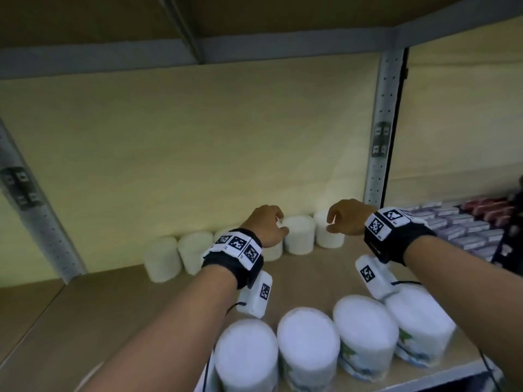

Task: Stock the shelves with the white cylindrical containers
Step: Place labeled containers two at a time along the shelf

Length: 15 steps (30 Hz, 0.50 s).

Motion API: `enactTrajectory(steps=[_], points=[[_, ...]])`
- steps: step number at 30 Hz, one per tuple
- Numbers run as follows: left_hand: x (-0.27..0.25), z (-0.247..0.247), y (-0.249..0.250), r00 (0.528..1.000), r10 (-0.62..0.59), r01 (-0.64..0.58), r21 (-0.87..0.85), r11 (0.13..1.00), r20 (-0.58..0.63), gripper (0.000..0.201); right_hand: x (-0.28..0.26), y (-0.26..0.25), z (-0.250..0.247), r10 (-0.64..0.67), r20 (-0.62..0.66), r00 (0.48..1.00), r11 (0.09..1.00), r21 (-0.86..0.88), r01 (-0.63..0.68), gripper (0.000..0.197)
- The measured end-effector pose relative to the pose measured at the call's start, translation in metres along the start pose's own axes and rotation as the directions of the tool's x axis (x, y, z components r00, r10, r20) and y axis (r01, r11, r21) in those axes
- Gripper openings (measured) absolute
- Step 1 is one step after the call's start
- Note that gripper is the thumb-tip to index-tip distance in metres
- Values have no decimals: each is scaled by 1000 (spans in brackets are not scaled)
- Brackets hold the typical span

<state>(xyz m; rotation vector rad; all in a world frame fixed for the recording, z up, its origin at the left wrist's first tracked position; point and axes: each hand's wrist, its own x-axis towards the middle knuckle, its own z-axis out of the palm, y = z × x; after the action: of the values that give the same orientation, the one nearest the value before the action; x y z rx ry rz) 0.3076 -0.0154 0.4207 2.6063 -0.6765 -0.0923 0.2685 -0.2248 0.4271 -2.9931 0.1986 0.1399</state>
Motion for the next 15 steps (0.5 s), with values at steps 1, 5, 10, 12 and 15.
enactTrajectory(steps=[1,5,10,12,15], points=[[12,6,3,1000,7,-7,1,1000,2,43,7,8,1,19,-11,1000,1000,5,-19,34],[58,33,7,999,21,-21,15,1000,25,44,38,29,10,61,-34,998,998,-14,-61,33],[100,64,3,1000,5,-6,40,999,21,46,80,46,25,73,-32,997,997,-20,-73,39],[112,74,0,1000,-11,10,47,999,7,47,95,50,30,74,-19,997,997,-26,-74,43],[125,87,-6,999,-31,29,77,997,22,50,113,54,39,82,12,997,996,-36,-82,56]])
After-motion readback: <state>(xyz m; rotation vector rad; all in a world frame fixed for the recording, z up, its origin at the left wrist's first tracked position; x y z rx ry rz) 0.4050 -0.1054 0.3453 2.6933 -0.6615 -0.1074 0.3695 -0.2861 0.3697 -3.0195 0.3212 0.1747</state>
